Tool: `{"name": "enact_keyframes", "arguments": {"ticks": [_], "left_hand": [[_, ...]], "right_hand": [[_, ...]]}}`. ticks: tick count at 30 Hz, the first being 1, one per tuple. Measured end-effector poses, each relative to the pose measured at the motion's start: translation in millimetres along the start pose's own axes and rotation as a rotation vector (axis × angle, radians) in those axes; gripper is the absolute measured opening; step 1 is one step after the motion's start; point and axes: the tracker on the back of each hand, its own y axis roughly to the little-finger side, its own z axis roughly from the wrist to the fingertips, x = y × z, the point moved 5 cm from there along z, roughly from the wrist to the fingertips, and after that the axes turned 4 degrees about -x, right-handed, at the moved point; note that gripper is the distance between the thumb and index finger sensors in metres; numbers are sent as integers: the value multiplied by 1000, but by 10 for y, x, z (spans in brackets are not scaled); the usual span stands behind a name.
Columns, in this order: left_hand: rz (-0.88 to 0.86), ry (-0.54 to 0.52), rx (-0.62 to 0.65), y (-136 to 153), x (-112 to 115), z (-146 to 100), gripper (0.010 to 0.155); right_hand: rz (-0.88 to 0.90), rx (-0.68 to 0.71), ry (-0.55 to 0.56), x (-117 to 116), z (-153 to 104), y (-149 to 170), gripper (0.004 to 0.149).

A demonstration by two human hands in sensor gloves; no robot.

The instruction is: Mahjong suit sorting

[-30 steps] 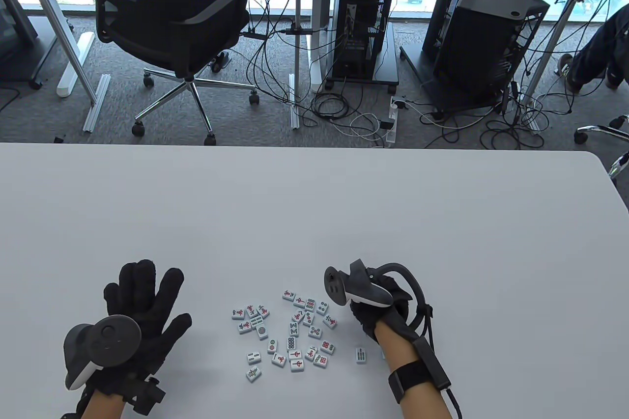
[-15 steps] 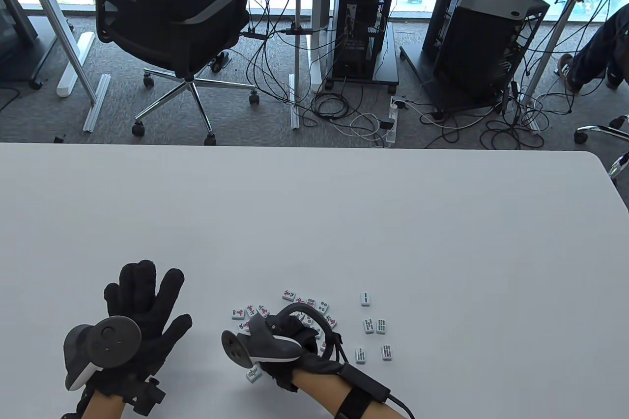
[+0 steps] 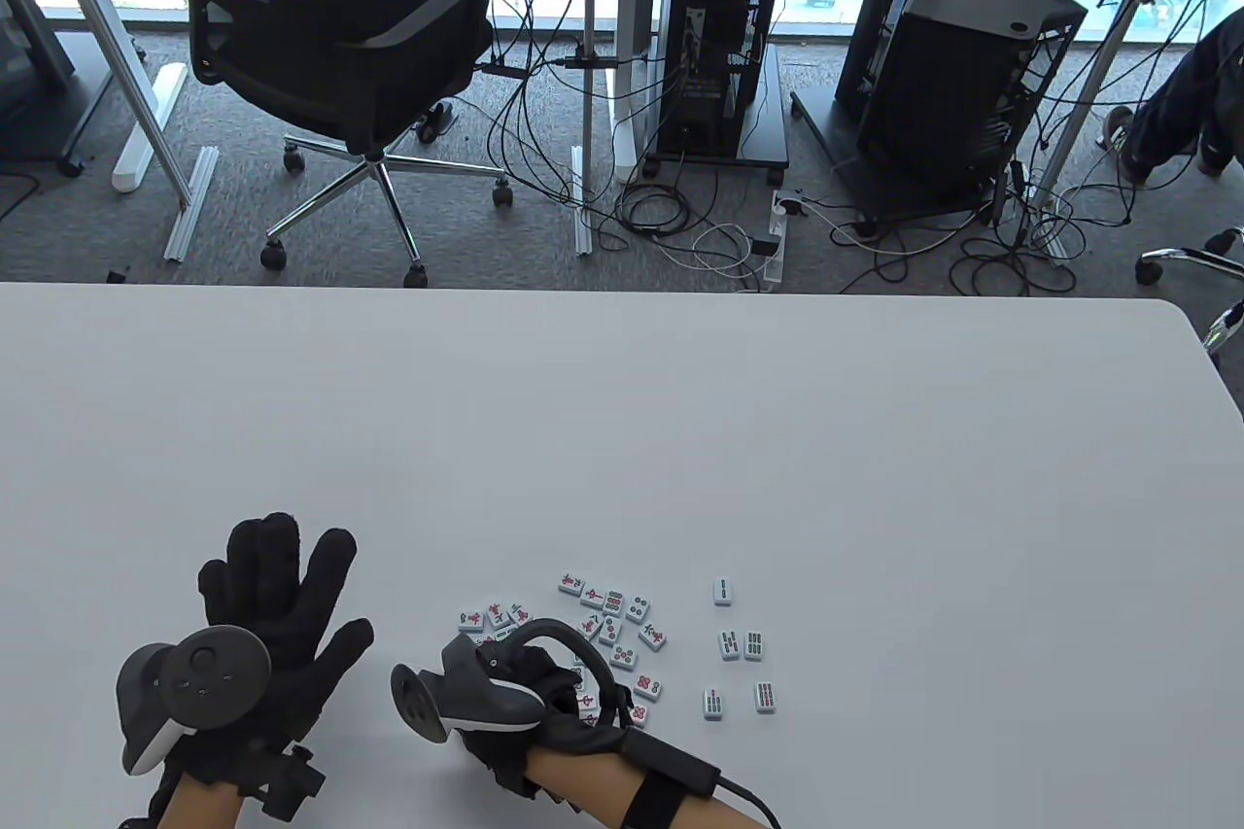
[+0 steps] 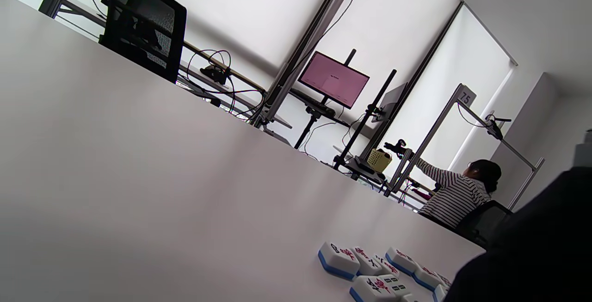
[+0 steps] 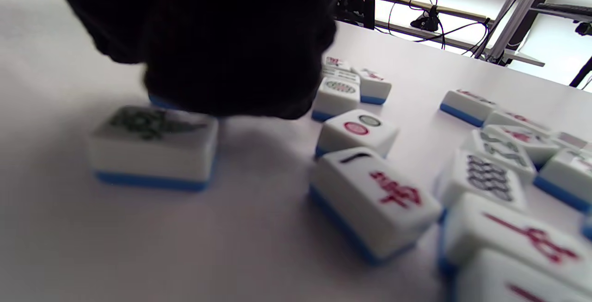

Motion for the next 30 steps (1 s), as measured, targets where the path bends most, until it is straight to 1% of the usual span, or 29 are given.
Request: {"name": "enact_keyframes", "arguments": {"ticks": [4,9,13,18,21,22,25,28,30], "left_hand": [[8,4,3,-10,7,-1,76],[6,4,0,-5,1,-2,76],[7,5,-2,-4,-2,-2,76],[10,9,-3,-5,4,-1,76],[12,12,-2,-7,7,0,76],[12,12,-2,-8,7,0,76],[10,8,-1,-10,1,-1,76],[8,9,-2,-9,3,1,76],[11,11,-3,-9,6,2,76]], "right_hand": [[-18,-32,-20,-38,55,-16,58],[-8,-25,-30,-55,90,-68,59],[14,25,-54,-60,68,-130,60],[-16,74,-30,-57,64,-187,61],[21,94,-19,-39,81,-154,61],[49,97,-11,-10,73,-109,61],[138,88,79,180,20,101,61],[181,53,186,439,-77,518,61],[168,32,222,545,-151,810,61]]}}
